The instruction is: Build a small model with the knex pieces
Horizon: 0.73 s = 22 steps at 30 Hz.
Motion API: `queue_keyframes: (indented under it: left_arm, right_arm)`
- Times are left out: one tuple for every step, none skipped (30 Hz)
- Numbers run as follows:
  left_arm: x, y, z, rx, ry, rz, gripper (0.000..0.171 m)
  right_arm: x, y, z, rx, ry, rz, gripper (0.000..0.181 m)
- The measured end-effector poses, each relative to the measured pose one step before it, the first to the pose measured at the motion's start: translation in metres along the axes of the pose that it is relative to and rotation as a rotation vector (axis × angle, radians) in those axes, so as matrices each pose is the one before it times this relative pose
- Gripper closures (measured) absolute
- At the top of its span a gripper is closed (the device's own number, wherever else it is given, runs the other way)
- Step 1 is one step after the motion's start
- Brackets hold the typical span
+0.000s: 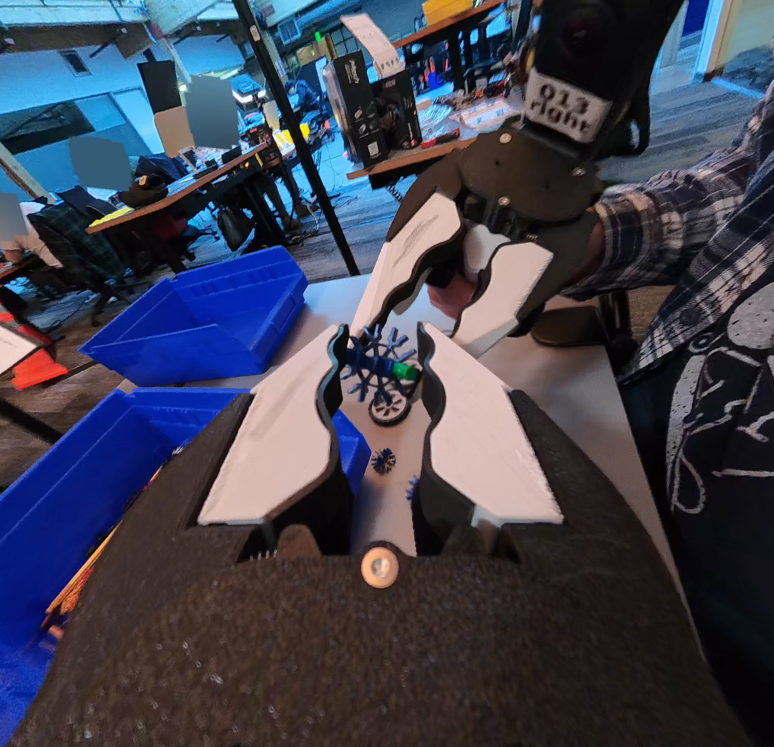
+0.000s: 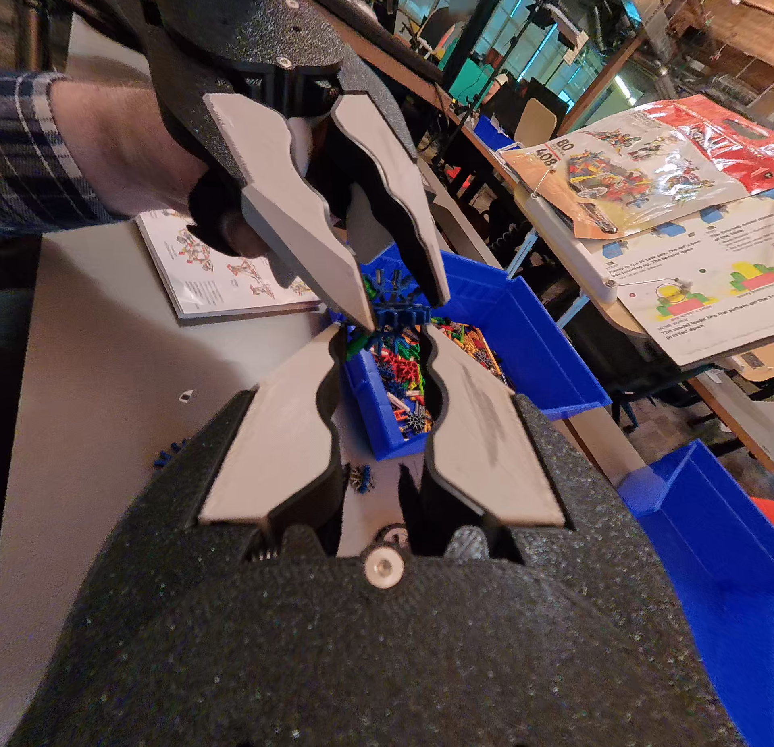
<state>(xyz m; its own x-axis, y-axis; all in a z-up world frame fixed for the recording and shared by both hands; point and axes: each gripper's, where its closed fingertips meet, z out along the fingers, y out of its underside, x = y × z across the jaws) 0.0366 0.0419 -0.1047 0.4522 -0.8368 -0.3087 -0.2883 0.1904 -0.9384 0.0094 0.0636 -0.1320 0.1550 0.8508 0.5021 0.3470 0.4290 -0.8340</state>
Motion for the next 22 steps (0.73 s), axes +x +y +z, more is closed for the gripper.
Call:
queue_keyframes:
  left_arm:
    - [-0.00015,0.00269,0.00105,-0.01517,-0.0079,0.0104,0.142]
    - [-0.00015,0.00242,0.00096,-0.01422,-0.0081,0.0102,0.143]
    - [-0.00026,0.0021,0.00089,-0.01131,-0.0073,0.0065,0.143]
    - [-0.00024,0.00166,0.00046,-0.00899,-0.0062,0.0045,0.143]
    - [-0.00061,0.00175,0.00015,-0.00887,-0.0067,0.0027,0.143]
    - [-0.00041,0.00164,0.00014,-0.00785,-0.0057,0.0013,0.143]
    - [-0.00012,0.00155,0.00012,-0.00744,-0.0041,0.0015,0.143]
    - [0.00015,0.00166,0.00006,-0.00812,-0.0032,0.003,0.142]
    - [0.00001,0.00174,0.0,-0.01062,-0.0037,0.0044,0.142]
    - [0.00013,0.00181,-0.00026,-0.01304,-0.0032,0.0056,0.142]
    - [0.00005,0.00148,-0.00044,-0.01346,-0.003,0.0064,0.142]
    - [0.00022,0.00137,-0.0006,-0.01315,-0.0027,0.0078,0.142]
    - [0.0,0.00106,-0.00054,-0.01218,-0.0034,0.0073,0.141]
    - [0.00047,0.00148,-0.00036,-0.01343,-0.0006,0.0062,0.141]
    - [0.0003,0.0016,-0.0001,-0.01322,-0.0015,0.0064,0.142]
    - [0.00001,0.00153,-0.00005,-0.01193,-0.0022,0.0055,0.142]
    - [0.00023,0.00141,0.00019,-0.00948,0.0003,0.0032,0.142]
    - [0.00037,0.00111,0.00022,-0.00538,0.001,0.0007,0.142]
    - [-0.00004,0.00082,0.00021,-0.00329,-0.0009,-0.0028,0.142]
    - [-0.00009,0.00103,0.00004,-0.00323,-0.0003,-0.0055,0.142]
    - [0.00016,0.00108,-0.00004,-0.00266,0.0001,-0.0042,0.142]
    - [0.00024,0.0012,-0.00029,-0.00154,0.0,-0.0029,0.142]
  right_arm:
    - [-0.00165,0.00131,0.00176,-0.006,-0.0008,-0.0094,0.148]
    - [-0.00175,0.00094,0.00137,-0.0029,-0.0032,-0.0035,0.148]
    - [-0.00113,0.0009,0.00109,-0.0016,-0.0015,0.0004,0.148]
    - [-0.00033,0.00103,0.00081,-0.0023,0.0005,0.0005,0.148]
    - [-0.00002,0.00109,0.00058,-0.0025,0.0019,-0.0019,0.148]
    - [0.00005,0.00106,0.00044,-0.0034,0.0028,-0.0048,0.148]
    - [-0.00015,0.00096,0.00035,-0.005,0.0024,-0.0072,0.148]
    - [-0.00039,0.00092,0.00054,-0.0057,0.0019,-0.0086,0.148]
    - [-0.00035,0.00087,0.00056,-0.0054,0.002,-0.009,0.148]
    - [-0.00057,0.00085,0.0007,-0.0051,0.0013,-0.0082,0.149]
    - [-0.00069,0.0006,0.00067,-0.0039,0.0001,-0.0059,0.149]
    - [-0.00081,0.00037,0.0007,-0.0023,-0.0008,-0.0039,0.148]
    - [-0.00086,0.00014,0.00062,-0.0013,-0.0008,-0.0034,0.148]
    - [-0.00099,0.0003,0.0006,-0.0019,-0.0014,-0.0037,0.148]
    - [-0.00083,0.00038,0.0007,-0.0031,-0.0007,-0.0049,0.148]
    - [-0.00058,0.00061,0.00066,-0.0041,0.0014,-0.0068,0.148]
    - [-0.0006,0.00065,0.00064,-0.0042,0.0019,-0.0075,0.148]
    - [-0.00051,0.00041,0.00054,-0.0034,0.0021,-0.0066,0.148]
    - [-0.00033,0.00023,0.00036,-0.0027,0.003,-0.0057,0.148]
    - [-0.00038,0.00023,0.00054,-0.0024,0.0021,-0.0046,0.148]
    - [-0.00063,0.00022,0.00053,-0.0018,-0.0005,-0.0027,0.148]
    - [-0.00094,0.00006,0.00067,-0.0011,-0.0022,-0.002,0.148]
